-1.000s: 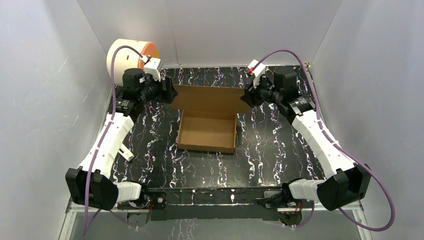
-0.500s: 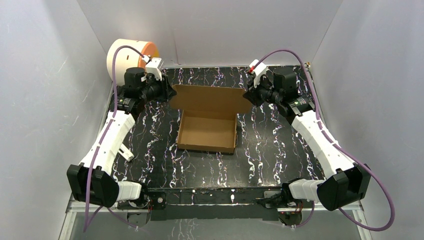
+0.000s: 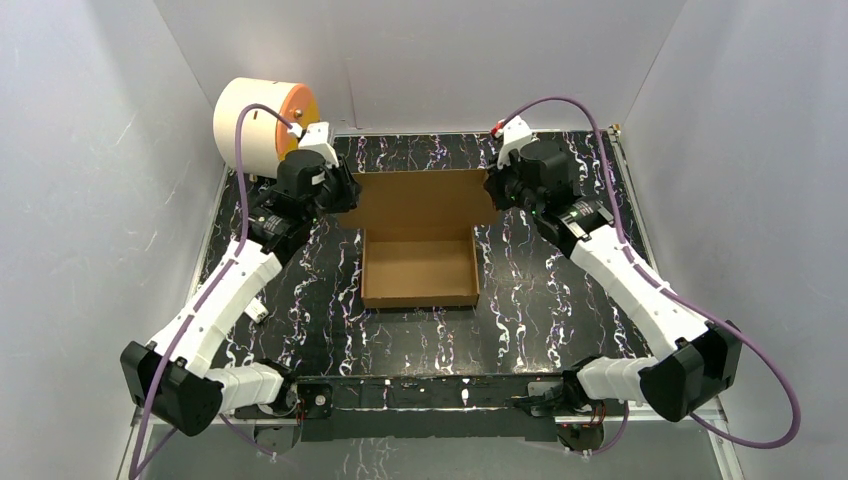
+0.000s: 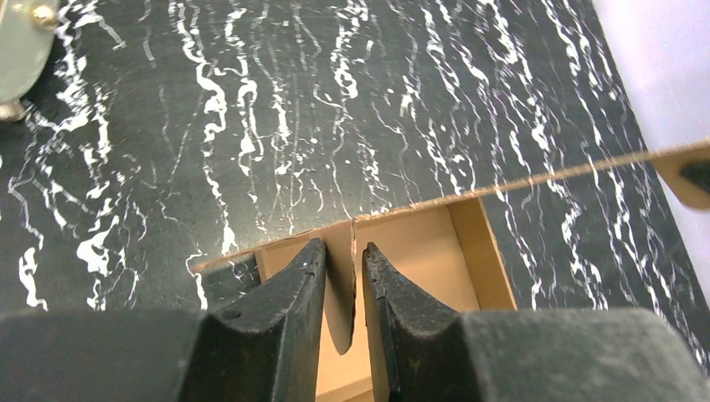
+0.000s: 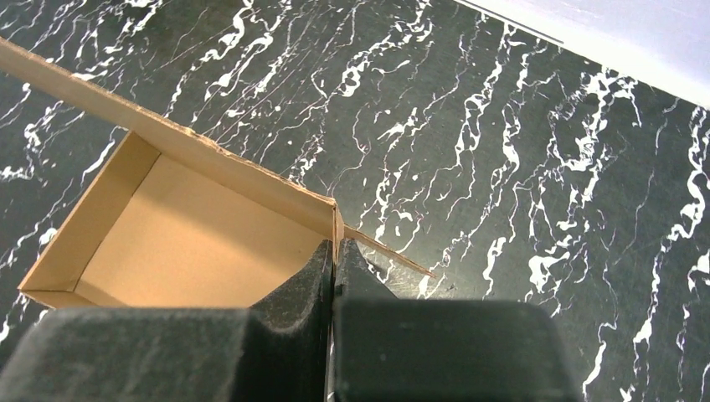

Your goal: Fold the paper box

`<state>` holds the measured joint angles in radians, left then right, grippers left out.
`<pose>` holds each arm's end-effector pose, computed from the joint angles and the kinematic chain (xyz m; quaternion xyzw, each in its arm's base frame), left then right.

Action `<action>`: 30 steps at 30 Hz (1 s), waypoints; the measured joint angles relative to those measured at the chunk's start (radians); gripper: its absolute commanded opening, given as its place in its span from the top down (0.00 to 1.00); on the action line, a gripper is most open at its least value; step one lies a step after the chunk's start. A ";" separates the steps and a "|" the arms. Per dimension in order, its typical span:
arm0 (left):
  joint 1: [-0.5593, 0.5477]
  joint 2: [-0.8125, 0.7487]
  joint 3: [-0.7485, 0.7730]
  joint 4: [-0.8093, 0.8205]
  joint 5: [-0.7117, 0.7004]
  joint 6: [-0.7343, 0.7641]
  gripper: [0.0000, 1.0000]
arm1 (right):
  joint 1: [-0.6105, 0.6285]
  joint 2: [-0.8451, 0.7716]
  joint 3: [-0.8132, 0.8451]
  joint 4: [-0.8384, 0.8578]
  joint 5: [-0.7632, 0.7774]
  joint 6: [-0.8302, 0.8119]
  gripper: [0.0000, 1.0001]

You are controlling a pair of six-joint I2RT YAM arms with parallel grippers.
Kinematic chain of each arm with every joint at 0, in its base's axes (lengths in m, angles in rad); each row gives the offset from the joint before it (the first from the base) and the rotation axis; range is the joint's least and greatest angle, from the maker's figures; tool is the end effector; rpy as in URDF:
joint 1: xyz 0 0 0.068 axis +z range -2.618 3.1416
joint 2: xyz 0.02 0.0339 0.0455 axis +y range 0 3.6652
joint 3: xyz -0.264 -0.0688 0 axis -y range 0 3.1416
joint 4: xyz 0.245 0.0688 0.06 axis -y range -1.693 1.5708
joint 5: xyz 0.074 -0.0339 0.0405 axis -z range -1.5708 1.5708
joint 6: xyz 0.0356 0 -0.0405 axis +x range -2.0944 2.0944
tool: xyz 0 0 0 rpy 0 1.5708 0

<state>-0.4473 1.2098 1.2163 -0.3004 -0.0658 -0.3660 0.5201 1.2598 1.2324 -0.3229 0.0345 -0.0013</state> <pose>0.2500 -0.1173 0.3903 0.0130 0.8027 -0.2113 0.5575 0.2511 0.1424 0.3805 -0.2017 0.7942 0.1333 0.5574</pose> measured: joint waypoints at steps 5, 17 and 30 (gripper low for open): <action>-0.050 0.013 -0.026 0.026 -0.149 -0.070 0.83 | 0.064 0.019 0.005 0.020 0.159 0.063 0.97; -0.179 0.070 -0.059 0.131 -0.481 -0.118 0.91 | 0.136 0.138 0.057 0.115 0.444 0.144 0.96; -0.209 0.077 -0.090 0.178 -0.572 -0.087 0.63 | 0.165 0.094 -0.008 0.175 0.417 0.070 0.49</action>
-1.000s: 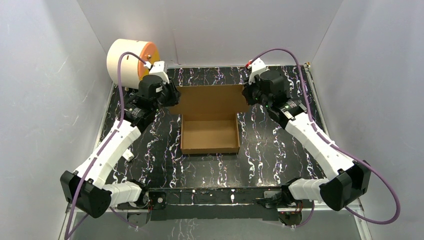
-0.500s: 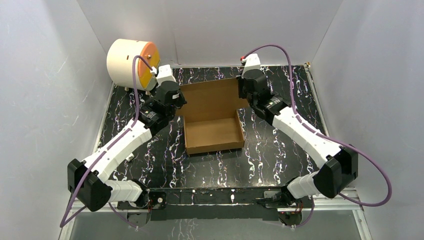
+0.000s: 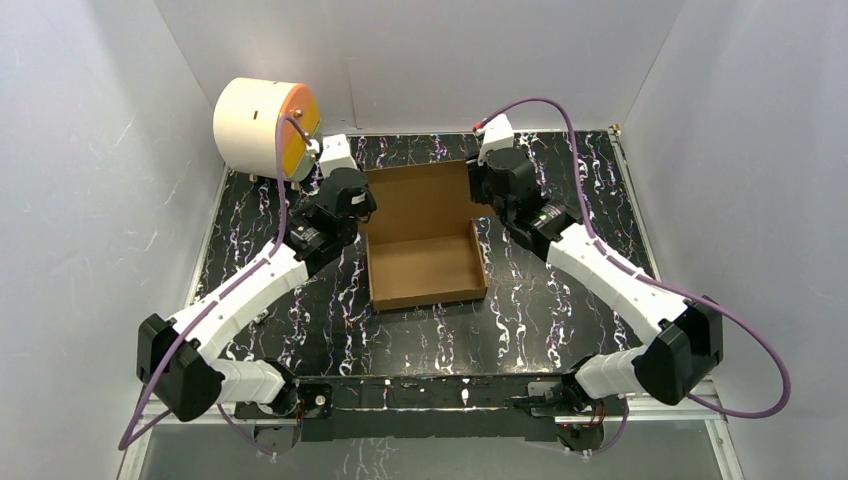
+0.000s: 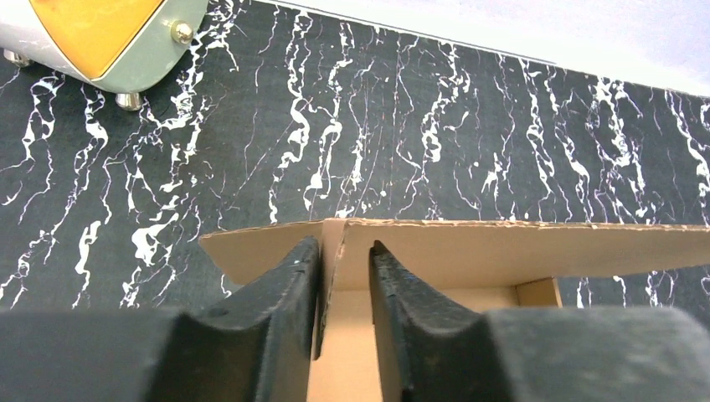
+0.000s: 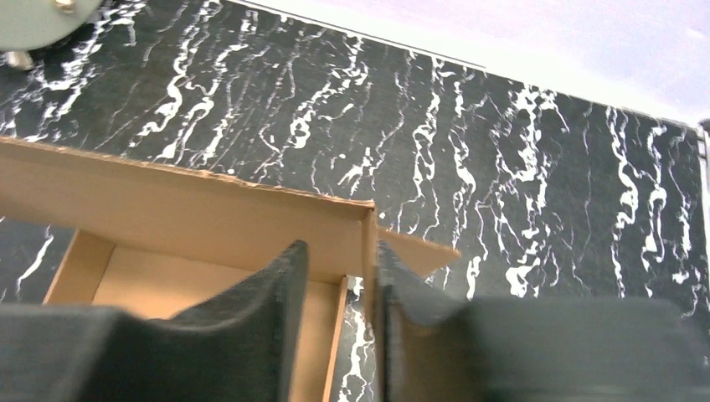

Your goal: Fold the paper box

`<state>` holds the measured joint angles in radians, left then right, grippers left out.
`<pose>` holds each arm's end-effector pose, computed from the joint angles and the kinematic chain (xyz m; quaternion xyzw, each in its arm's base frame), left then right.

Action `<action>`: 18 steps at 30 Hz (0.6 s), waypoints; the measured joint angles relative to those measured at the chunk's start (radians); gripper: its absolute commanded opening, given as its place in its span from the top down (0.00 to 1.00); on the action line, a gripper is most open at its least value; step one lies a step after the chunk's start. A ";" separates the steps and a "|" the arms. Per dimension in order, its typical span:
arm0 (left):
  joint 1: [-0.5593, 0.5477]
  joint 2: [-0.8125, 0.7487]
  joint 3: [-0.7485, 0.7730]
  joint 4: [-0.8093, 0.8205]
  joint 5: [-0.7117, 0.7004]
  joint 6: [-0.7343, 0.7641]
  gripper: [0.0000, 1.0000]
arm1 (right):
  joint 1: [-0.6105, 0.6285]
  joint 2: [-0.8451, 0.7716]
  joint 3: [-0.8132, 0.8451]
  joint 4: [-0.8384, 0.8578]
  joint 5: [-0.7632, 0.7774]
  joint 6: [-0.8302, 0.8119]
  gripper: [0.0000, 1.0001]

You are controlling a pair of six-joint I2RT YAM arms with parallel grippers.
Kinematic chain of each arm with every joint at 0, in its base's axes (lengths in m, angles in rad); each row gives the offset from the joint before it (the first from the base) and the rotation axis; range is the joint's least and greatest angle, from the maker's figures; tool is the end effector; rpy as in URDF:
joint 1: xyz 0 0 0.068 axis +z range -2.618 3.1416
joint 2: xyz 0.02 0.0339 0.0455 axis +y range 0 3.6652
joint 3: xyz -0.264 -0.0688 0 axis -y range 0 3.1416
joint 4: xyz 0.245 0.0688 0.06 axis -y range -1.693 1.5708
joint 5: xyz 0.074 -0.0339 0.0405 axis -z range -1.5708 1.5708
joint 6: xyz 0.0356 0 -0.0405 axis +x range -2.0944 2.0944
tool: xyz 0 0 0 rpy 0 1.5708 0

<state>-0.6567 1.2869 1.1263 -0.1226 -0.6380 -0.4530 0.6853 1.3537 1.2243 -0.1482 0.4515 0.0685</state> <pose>0.2474 -0.1639 0.3583 -0.1101 0.7747 -0.0871 0.6166 0.2543 0.1878 0.3701 -0.1076 0.7821 0.0500 0.6117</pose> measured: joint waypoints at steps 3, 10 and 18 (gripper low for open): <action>-0.002 -0.027 -0.006 -0.021 0.022 0.026 0.53 | -0.013 -0.026 -0.006 0.000 -0.080 -0.043 0.39; 0.025 -0.145 -0.008 -0.080 0.122 0.124 0.19 | -0.090 -0.080 -0.013 -0.033 -0.298 -0.175 0.22; 0.207 -0.251 -0.024 -0.149 0.361 0.249 0.15 | -0.241 -0.124 -0.038 -0.094 -0.585 -0.295 0.17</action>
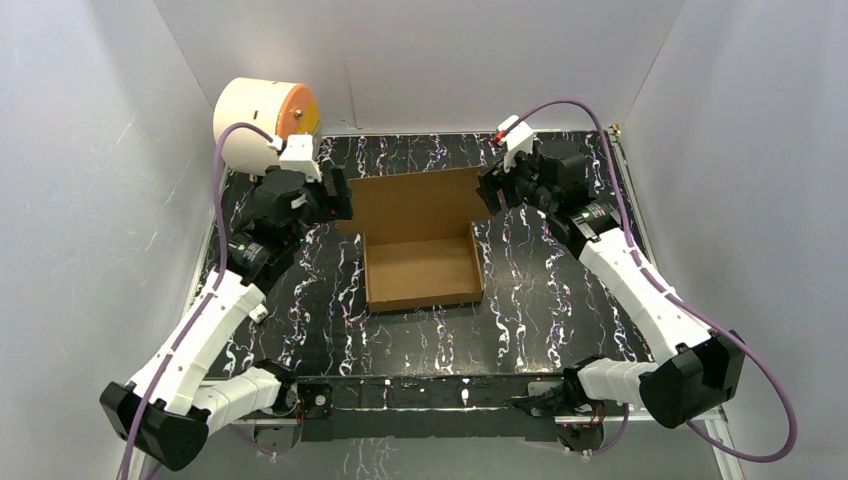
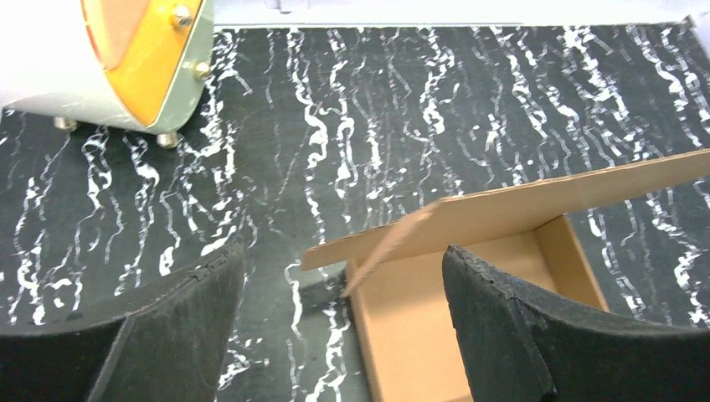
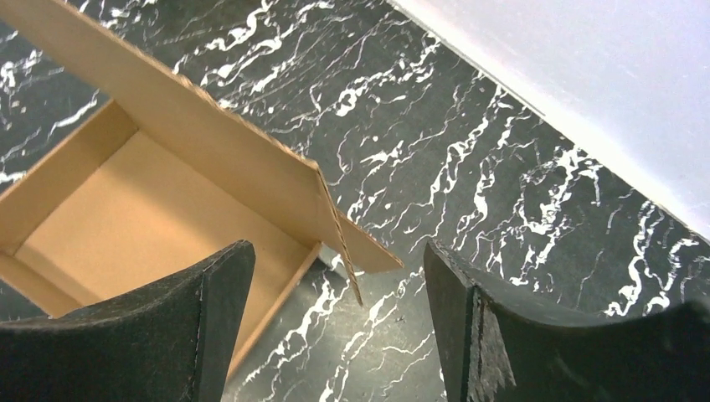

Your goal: Fold the paper box

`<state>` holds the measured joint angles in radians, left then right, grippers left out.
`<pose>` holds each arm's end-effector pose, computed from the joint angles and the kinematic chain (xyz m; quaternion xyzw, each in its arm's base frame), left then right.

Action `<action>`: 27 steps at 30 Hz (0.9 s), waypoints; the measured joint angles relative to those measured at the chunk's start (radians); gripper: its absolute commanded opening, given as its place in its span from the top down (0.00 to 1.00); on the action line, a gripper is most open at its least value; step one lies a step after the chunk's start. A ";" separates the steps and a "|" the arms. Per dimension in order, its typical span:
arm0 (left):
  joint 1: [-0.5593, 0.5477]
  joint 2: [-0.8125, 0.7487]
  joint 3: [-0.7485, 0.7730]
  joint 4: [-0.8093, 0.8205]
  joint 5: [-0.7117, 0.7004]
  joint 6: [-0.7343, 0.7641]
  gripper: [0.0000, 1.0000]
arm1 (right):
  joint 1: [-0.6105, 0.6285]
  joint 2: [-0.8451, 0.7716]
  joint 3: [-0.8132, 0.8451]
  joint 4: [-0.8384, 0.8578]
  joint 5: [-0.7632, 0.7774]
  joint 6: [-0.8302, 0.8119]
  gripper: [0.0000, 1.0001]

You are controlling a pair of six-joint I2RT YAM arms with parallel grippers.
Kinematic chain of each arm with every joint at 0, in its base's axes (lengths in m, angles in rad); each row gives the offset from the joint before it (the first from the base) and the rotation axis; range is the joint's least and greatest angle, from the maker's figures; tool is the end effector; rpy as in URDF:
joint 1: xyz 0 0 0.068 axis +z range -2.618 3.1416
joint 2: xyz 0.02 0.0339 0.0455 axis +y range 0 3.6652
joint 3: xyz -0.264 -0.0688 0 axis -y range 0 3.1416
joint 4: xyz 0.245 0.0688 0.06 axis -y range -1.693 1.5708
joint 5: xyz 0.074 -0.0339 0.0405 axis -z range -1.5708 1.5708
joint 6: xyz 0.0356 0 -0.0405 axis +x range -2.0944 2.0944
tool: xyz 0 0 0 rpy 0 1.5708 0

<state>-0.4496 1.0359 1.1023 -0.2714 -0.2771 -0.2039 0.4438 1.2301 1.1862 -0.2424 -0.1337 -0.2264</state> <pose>0.2131 -0.0920 0.3947 0.0077 0.7732 -0.0991 0.6263 0.2545 0.1262 0.3807 -0.3005 0.7414 0.1180 0.5883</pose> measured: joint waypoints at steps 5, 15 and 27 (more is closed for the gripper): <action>0.125 -0.017 -0.050 -0.003 0.164 0.065 0.16 | -0.084 0.000 -0.056 0.001 -0.163 -0.054 0.16; 0.328 0.035 -0.119 0.064 0.529 0.187 0.17 | -0.184 0.030 -0.111 0.065 -0.374 -0.140 0.21; 0.403 0.121 -0.126 0.104 0.782 0.285 0.20 | -0.207 0.087 -0.163 0.184 -0.461 -0.203 0.29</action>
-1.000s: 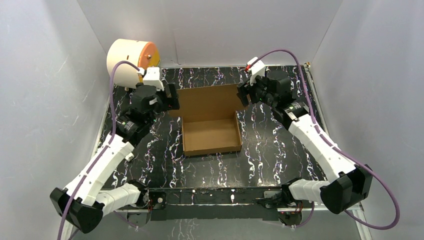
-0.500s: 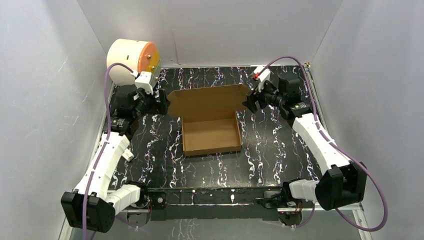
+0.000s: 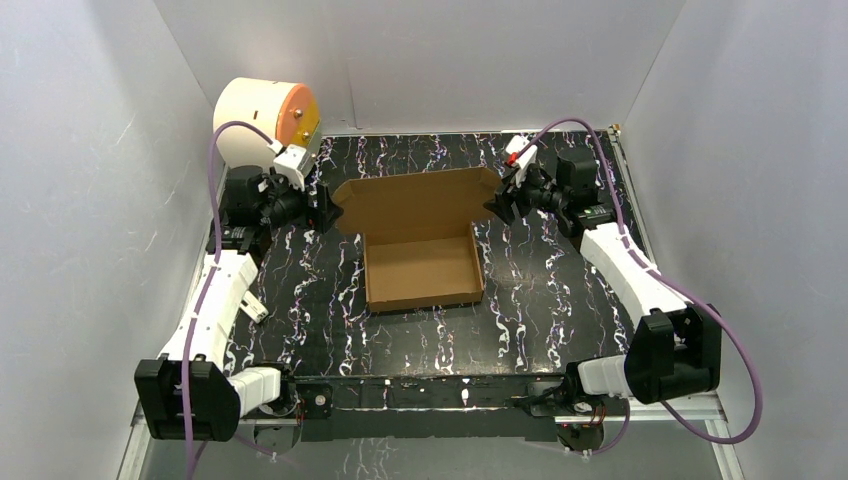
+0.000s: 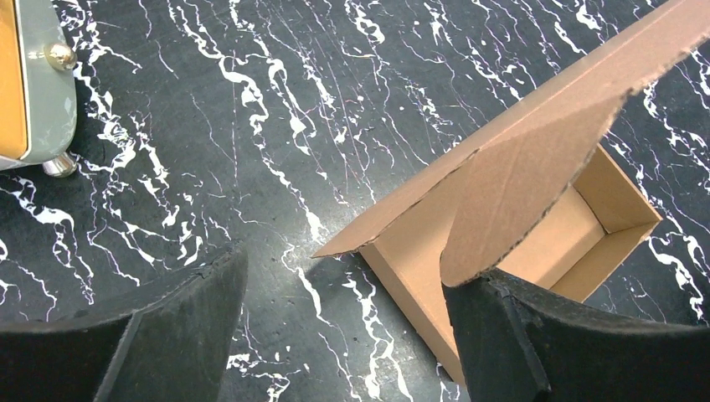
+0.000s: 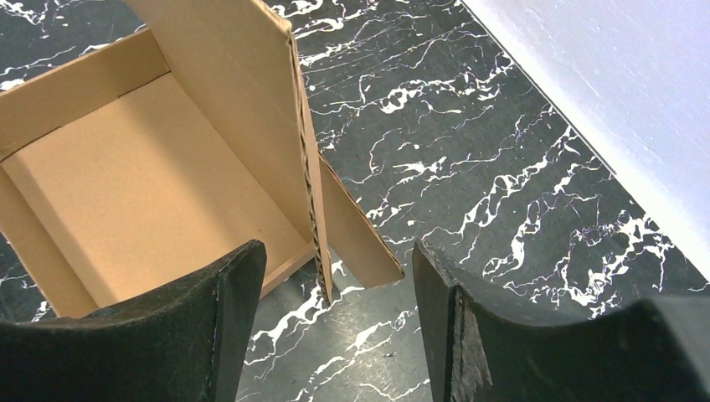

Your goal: Fold the paper box

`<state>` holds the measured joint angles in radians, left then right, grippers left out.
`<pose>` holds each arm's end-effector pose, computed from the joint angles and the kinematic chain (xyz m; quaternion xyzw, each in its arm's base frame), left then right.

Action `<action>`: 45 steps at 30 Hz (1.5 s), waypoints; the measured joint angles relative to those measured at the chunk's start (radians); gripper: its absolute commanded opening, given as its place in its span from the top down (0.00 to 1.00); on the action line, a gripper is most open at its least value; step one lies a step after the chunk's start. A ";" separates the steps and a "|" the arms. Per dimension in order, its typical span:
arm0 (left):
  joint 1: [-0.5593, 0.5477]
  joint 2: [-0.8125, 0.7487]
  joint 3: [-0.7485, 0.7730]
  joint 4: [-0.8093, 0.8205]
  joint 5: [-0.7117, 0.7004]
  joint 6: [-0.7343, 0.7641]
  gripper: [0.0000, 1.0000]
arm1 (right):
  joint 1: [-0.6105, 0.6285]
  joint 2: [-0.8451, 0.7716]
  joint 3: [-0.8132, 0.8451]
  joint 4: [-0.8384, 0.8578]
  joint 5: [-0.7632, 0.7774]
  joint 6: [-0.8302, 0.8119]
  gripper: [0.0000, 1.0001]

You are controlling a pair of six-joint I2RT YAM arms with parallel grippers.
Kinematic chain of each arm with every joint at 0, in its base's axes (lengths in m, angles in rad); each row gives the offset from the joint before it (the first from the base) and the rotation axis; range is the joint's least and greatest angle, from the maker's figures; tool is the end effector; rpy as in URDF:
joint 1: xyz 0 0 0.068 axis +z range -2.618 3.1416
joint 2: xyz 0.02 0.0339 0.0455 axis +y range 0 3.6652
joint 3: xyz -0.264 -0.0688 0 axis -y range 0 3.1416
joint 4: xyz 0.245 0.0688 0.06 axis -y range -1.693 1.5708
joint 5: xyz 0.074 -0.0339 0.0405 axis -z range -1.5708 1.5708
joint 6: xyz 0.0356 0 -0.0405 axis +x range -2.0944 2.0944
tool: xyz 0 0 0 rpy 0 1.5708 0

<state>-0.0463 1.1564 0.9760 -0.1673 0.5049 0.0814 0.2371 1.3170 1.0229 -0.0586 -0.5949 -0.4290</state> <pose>0.2633 -0.0294 0.3344 0.1937 0.7820 -0.1947 0.5594 0.2895 0.0905 0.3197 -0.4148 0.6863 0.1869 0.5675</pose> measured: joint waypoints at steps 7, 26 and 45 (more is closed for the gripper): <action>0.010 0.045 0.001 0.003 0.071 0.032 0.28 | -0.002 0.021 -0.005 0.035 -0.013 -0.015 0.47; 0.014 0.061 -0.040 0.062 0.185 -0.068 0.86 | 0.011 -0.026 -0.072 0.083 0.014 0.108 0.87; -0.215 -0.065 -0.155 0.201 -0.240 -0.384 0.91 | 0.362 -0.054 -0.072 0.090 0.729 0.404 0.88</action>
<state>-0.2611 1.0912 0.8207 0.0338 0.2653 -0.3023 0.5995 1.2629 0.9512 0.0319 0.1345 -0.0254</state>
